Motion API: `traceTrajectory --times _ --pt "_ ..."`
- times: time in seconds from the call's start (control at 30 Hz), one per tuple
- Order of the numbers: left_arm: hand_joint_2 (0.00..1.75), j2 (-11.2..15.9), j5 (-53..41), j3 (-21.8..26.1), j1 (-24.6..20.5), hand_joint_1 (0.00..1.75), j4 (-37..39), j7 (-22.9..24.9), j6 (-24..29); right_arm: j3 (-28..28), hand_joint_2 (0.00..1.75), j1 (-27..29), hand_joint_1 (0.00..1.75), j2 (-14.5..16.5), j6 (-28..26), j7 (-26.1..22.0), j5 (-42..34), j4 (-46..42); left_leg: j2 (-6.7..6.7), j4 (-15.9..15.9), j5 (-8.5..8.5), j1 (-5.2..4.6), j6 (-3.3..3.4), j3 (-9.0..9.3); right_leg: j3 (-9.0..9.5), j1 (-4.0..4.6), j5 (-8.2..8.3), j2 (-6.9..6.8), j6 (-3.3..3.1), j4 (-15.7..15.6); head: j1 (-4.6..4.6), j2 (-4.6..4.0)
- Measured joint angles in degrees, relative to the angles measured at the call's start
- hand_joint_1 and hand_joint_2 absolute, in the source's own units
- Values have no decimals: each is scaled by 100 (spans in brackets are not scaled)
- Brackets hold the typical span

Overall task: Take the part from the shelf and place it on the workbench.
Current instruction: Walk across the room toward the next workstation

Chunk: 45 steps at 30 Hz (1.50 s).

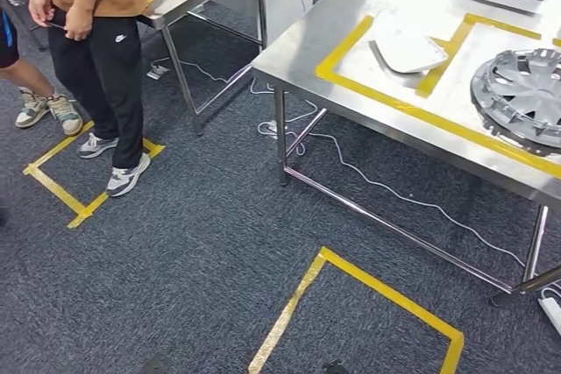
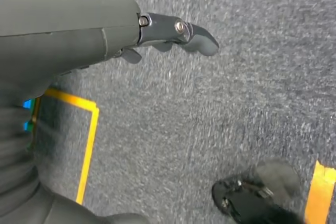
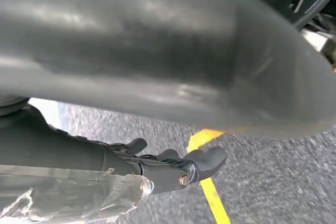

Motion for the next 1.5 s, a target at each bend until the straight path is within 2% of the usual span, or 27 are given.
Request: traceTrajectory --times 0.07,0.13,0.2,0.27,0.33,0.37,0.4,0.43,0.5,0.57,0.63,0.67,0.73,0.8,0.87,0.9,0.93,1.0,1.07,1.13,1.17,1.23,1.3,1.37,1.4,1.43,1.5 --pt "0 -28 44 38 -26 0 0 15 -92 0 0 -9 0 -19 -3 -9 8 -2 135 -335 42 -37 81 159 23 36 -30 -125 70 3 4 0" --pt "0 -49 83 98 -18 0 0 21 -143 1 0 -28 0 -34 -3 -4 13 -3 -9 -357 47 -45 175 143 55 31 -51 -226 136 -11 9 0" --pt "0 -73 94 141 -16 0 0 45 -190 2 0 -45 0 -48 -3 6 18 -5 -147 -372 72 -25 250 143 -1 3 -197 -2 197 170 33 0" --pt "0 -95 96 174 -51 0 0 75 -242 2 0 -39 0 -69 -2 27 25 -7 -294 -377 89 -14 305 136 -288 -14 -553 366 226 827 68 0" --pt "0 -116 94 212 -77 0 0 95 -277 2 0 -17 0 -97 -1 56 36 -7 -467 -375 93 -22 330 129 -652 -11 -824 489 223 1558 85 0" --pt "0 -127 94 228 -76 0 0 102 -292 2 0 -12 0 -109 1 70 47 -7 -555 -373 95 -25 332 129 -732 -9 -804 503 217 1674 91 0" --pt "0 -134 95 238 -73 0 0 103 -304 2 0 -13 0 -120 2 80 60 -7 -644 -371 98 -25 329 133 -704 -10 -672 516 207 1563 94 0" --pt "0 -140 102 248 -73 0 0 98 -314 2 0 -19 0 -130 2 87 72 -7 -730 -368 101 -22 323 139 -574 -17 -460 560 196 1246 94 0" --pt "0 -152 113 270 -92 0 0 91 -337 2 0 -30 0 -142 2 88 86 -7 -893 -351 105 -22 287 132 -227 -64 -106 847 185 456 95 0" --pt "0 -160 115 295 -115 0 0 94 -365 2 0 -46 0 -149 3 84 93 -7 -1032 -342 129 -14 215 89 -56 -87 -17 1064 161 87 93 0" --pt "0 -161 112 337 -112 0 0 97 -380 2 0 -73 0 -156 3 80 98 -7 -1148 -358 167 12 135 43 -42 -68 -8 975 95 68 91 0" --pt "0 -162 106 360 -105 0 0 96 -381 2 0 -90 0 -161 2 80 99 -7 -1092 -338 152 13 105 19 -37 -65 10 904 54 50 87 0" --pt "0 -170 82 389 -120 0 0 92 -381 2 0 -112 0 -168 0 77 101 -7 -783 -26 -57 -5 62 -144 -17 -67 42 734 -21 -4 49 0" --pt "0 -192 58 395 -153 0 0 78 -380 2 0 -108 0 -180 -1 79 102 -7 -470 701 -433 -11 30 -497 -12 -43 40 541 -60 -16 13 0" --pt "0 -209 46 401 -157 0 0 62 -363 2 0 -100 0 -193 -3 82 102 -7 -388 1244 -603 1 8 -751 -13 -30 29 355 -71 -16 9 0" --pt "0 -212 37 406 -151 0 0 52 -339 2 0 -103 0 -197 -5 81 101 -7 -371 1218 -528 6 6 -727 -10 -28 24 275 -69 -16 9 0" --pt "0 -213 24 411 -147 0 0 32 -306 2 0 -107 0 -199 -9 81 100 -7 -336 979 -367 8 9 -589 -3 -29 17 200 -62 -16 8 0" --pt "0 -216 -6 417 -162 0 0 -28 -244 2 0 -110 0 -200 -19 75 93 -7 -107 207 -34 -8 24 -147 21 -11 -14 66 -20 -4 3 0" --pt "0 -228 -26 421 -190 0 0 -93 -200 2 0 -99 0 -205 -37 60 85 -7 67 -268 65 -39 79 107 29 21 -52 -50 44 9 7 0" --pt "0 -238 -37 433 -176 0 0 -129 -162 2 0 -92 0 -210 -57 43 80 -8 -12 -342 46 -59 158 121 60 30 -75 -168 106 -3 18 0" --pt "0 -238 -44 443 -149 0 0 -137 -143 2 0 -91 0 -210 -64 37 79 -7 -73 -356 51 -53 190 125 81 21 -100 -140 139 7 24 0" --pt "0 -240 -67 470 -122 0 0 -138 -97 2 0 -85 0 -210 -75 27 75 -7 -199 -378 68 -27 252 140 -6 -6 -272 146 195 251 51 0" --pt "0 -257 -93 490 -136 0 0 -139 -67 2 0 -54 0 -212 -79 24 69 -7 -341 -381 71 -17 295 141 -333 -19 -602 446 218 922 90 0" --pt "0 -277 -114 494 -137 0 0 -141 -57 2 0 -11 0 -220 -79 26 66 -7 -512 -380 69 -23 312 144 -677 -15 -780 498 217 1534 107 0" --pt "0 -280 -121 495 -127 0 0 -142 -52 2 0 4 0 -224 -79 28 65 -7 -601 -378 68 -24 312 148 -733 -15 -715 505 210 1577 113 0" --pt "0 -283 -131 497 -117 0 0 -142 -47 2 0 10 0 -227 -79 29 64 -7 -691 -377 69 -23 309 154 -676 -21 -544 523 200 1387 113 0" --pt "0 -289 -143 498 -111 0 0 -142 -42 2 0 8 0 -228 -79 30 64 -7 -853 -366 68 -20 282 161 -364 -55 -148 735 189 656 119 0"
